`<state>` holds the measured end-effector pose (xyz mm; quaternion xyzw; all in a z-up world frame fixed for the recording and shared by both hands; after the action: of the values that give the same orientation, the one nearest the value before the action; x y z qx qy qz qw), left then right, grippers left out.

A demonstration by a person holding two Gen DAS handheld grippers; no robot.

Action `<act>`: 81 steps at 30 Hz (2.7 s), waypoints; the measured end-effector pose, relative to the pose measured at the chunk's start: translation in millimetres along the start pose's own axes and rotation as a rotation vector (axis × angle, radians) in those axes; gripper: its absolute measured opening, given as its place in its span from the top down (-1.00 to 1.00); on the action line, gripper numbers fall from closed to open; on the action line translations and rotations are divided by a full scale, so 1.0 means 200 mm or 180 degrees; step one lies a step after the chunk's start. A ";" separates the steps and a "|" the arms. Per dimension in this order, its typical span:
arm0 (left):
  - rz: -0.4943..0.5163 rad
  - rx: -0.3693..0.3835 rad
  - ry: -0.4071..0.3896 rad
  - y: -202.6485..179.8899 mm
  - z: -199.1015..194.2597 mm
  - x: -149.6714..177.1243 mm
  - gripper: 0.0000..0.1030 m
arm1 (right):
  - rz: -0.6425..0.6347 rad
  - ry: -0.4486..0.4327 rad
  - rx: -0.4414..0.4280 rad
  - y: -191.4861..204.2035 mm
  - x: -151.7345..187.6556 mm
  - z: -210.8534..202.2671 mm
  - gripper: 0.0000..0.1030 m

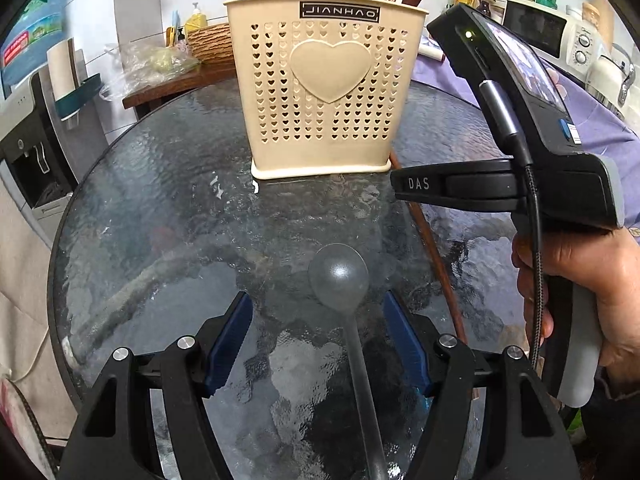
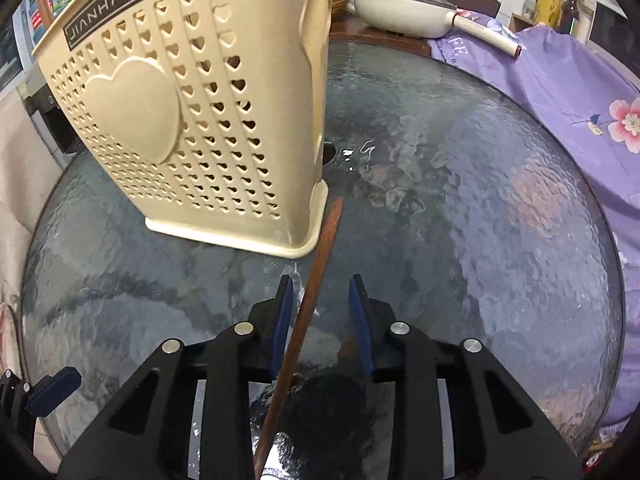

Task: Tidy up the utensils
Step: 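Withdraw both open tools down toward the metal spoon and wooden chopstick on the table, then close the left tool on a metal spoon while the right tool grasps a wooden chopstick, then lift the metal spoon and wooden chopstick and carry them above the holder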

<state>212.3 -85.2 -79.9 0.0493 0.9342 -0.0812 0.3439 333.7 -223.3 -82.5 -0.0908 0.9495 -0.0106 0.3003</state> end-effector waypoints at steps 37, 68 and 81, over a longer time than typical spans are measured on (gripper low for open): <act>-0.0113 0.0085 -0.0120 -0.05 0.02 -0.10 0.32 | 0.0368 -0.0526 -0.0664 -0.11 0.06 -0.19 0.85; -0.0363 0.0480 -0.0799 0.05 -0.36 -0.26 0.32 | 0.0244 -0.1649 -0.1139 -0.16 0.08 -0.87 0.86; -0.0330 0.0523 -0.0950 0.04 -0.43 -0.32 0.32 | 0.0139 -0.1747 -0.1142 -0.13 0.03 -0.95 0.86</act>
<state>206.7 -64.0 25.7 0.0164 0.8642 -0.1814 0.4689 223.8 -256.3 71.0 -0.1213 0.8215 0.1882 0.5244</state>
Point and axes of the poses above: each gripper's, at about its wrist camera, not at the fingertips, and z roughly the way its jaws point, y to its left, x to its underside, the point moved 3 cm from there along z, roughly the way its jaws point, and after that the axes turned 7 degrees about -z, right-handed, at the moved point
